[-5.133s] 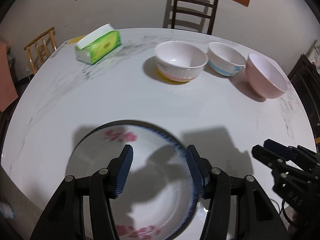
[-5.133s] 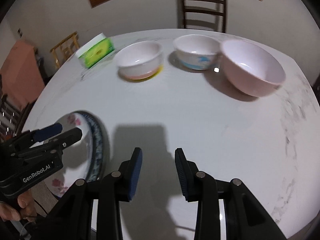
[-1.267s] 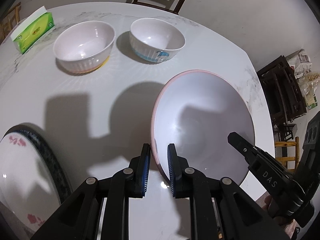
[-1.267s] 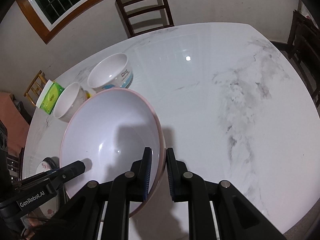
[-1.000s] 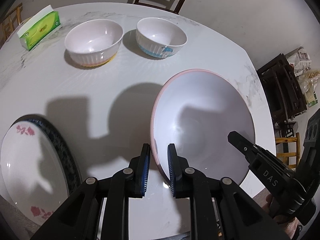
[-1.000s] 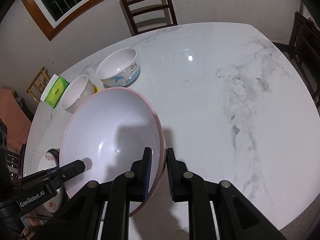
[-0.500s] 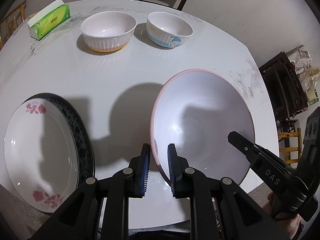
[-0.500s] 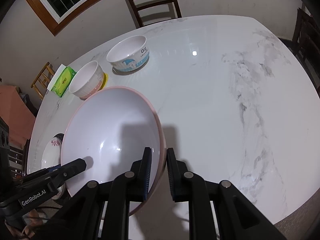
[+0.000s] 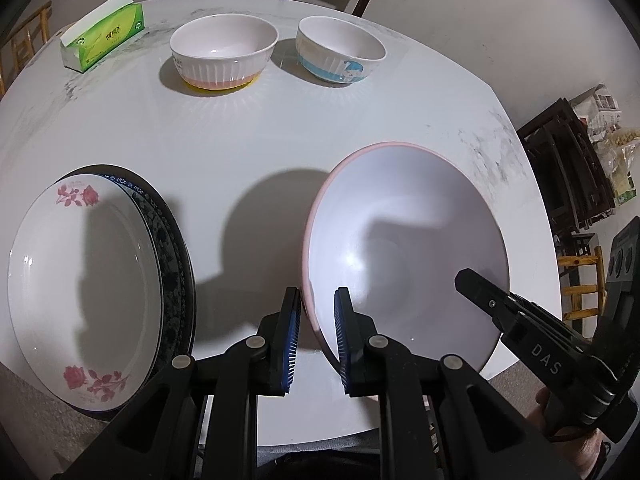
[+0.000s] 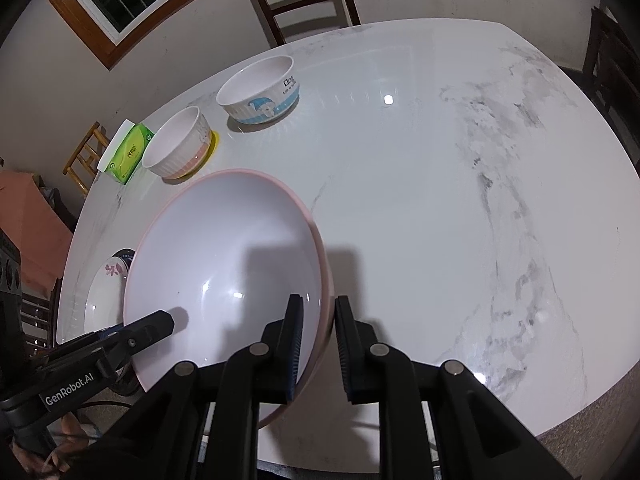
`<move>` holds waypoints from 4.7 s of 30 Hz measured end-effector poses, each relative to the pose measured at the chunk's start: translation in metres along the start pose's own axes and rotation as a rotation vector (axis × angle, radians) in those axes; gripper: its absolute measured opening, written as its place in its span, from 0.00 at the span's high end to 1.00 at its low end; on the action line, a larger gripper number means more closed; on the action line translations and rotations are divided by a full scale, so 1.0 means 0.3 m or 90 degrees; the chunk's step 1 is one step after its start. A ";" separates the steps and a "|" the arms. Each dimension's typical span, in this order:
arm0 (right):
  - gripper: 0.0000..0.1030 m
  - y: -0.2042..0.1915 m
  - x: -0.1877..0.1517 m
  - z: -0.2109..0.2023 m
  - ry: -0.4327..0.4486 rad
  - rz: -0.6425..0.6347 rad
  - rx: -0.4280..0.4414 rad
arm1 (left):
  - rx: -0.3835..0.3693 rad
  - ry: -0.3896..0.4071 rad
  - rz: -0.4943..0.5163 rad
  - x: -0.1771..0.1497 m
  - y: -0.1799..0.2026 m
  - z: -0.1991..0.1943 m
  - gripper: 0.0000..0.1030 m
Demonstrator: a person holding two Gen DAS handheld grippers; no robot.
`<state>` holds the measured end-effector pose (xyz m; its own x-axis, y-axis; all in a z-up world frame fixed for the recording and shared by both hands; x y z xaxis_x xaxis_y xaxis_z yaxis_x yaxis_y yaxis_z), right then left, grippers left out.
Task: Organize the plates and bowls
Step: 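Lift and carry the pink-rimmed bowl toward the plate stack with left tool, then lower the pink-rimmed bowl onto the table and open left tool, then move left tool to the white ribbed bowl and grasp its rim, then lift the white ribbed bowl off the yellow coaster with left tool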
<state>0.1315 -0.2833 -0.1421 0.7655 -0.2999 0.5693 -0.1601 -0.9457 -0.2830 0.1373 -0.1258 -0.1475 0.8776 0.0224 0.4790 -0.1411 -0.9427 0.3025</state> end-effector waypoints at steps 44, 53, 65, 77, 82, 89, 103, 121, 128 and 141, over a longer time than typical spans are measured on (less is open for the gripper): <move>0.69 0.046 0.018 -0.039 0.020 0.030 -0.012 | -0.018 0.018 -0.009 0.004 -0.037 -0.026 0.78; 0.69 0.001 0.149 -0.081 0.052 -0.047 -0.025 | -0.028 0.056 -0.006 0.068 -0.061 -0.094 0.78; 0.62 -0.154 0.257 0.005 0.013 -0.108 0.045 | 0.012 0.106 -0.011 0.208 -0.191 -0.108 0.77; 0.62 -0.309 0.453 0.151 -0.027 -0.173 0.070 | 0.085 0.093 -0.065 0.379 -0.406 -0.034 0.73; 0.62 -0.372 0.519 0.244 -0.047 -0.173 0.095 | 0.090 0.110 -0.083 0.481 -0.441 -0.011 0.73; 0.62 -0.485 0.534 0.384 -0.081 -0.187 0.116 | 0.090 0.108 -0.106 0.596 -0.468 0.072 0.73; 0.62 -0.609 0.540 0.579 -0.107 -0.220 0.108 | 0.093 0.084 -0.149 0.684 -0.522 0.229 0.74; 0.87 -0.608 0.513 0.668 -0.115 -0.249 0.082 | 0.099 0.045 -0.142 0.672 -0.512 0.335 0.89; 0.88 -0.562 0.523 0.614 -0.104 -0.242 0.069 | 0.088 0.038 -0.124 0.649 -0.444 0.321 0.88; 0.88 -0.436 0.533 0.393 -0.061 -0.221 0.059 | 0.072 0.048 -0.051 0.625 -0.226 0.198 0.88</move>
<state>0.3482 -0.1926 -0.1050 0.8198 0.0539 0.5701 0.1735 -0.9722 -0.1575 0.3387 -0.0774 -0.1271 0.8468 0.1202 0.5182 -0.0157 -0.9681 0.2501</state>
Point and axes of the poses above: each gripper's, at about its wrist camera, not at the fingertips, and z roughly the way its jaws point, y to its right, x to its top, the point moved 10 cm from there along z, roughly the way its jaws point, and after that the axes turned 12 degrees about y, right-handed, at the moved point
